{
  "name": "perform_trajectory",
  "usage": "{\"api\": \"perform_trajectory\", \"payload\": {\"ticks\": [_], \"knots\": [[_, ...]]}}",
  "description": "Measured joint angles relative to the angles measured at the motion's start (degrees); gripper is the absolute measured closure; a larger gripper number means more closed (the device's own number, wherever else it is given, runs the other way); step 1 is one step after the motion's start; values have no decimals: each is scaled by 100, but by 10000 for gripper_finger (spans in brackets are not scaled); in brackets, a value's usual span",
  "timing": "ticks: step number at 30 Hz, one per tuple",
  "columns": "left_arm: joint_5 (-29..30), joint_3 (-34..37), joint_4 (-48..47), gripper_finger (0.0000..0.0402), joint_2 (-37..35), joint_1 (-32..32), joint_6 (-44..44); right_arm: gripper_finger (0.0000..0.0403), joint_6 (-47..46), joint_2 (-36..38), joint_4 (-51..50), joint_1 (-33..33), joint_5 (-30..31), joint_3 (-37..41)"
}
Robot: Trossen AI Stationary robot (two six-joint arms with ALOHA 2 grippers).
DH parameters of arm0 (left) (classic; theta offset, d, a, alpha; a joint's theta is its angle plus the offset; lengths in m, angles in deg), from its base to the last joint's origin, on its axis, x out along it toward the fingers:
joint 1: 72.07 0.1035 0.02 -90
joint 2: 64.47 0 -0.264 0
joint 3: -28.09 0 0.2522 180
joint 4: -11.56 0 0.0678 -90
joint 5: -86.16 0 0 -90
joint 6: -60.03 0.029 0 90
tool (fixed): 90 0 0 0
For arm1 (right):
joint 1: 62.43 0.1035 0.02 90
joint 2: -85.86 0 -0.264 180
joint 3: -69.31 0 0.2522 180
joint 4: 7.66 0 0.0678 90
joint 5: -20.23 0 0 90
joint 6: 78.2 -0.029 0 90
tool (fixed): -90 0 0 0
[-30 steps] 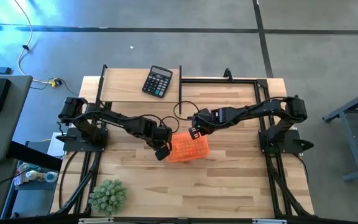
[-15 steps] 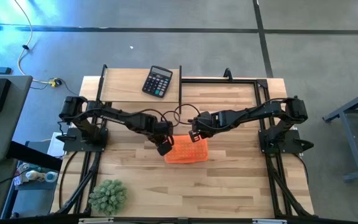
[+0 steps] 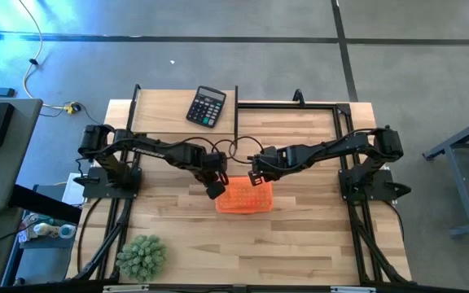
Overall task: Pack school essentials
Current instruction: Close the supply box, then return to Home Position
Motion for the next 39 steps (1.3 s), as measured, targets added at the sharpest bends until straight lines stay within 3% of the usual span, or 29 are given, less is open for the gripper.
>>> {"api": "perform_trajectory", "payload": {"ticks": [8, 17, 31, 39], "knots": [[-433, -7, -254, 401, -287, 264, 423, 403, 157, 389, -171, -13, 305, 0], [-757, -7, -525, 401, -1433, 416, 1153, 403, 876, 1224, -35, -13, 584, 0], [-492, 30, -153, 401, -3026, 272, 1441, 403, 1911, 2457, 770, 36, 591, 0], [-625, 1539, 1071, 401, -4324, 124, 1179, 403, 2176, 2823, 956, 166, 680, 0]]}}
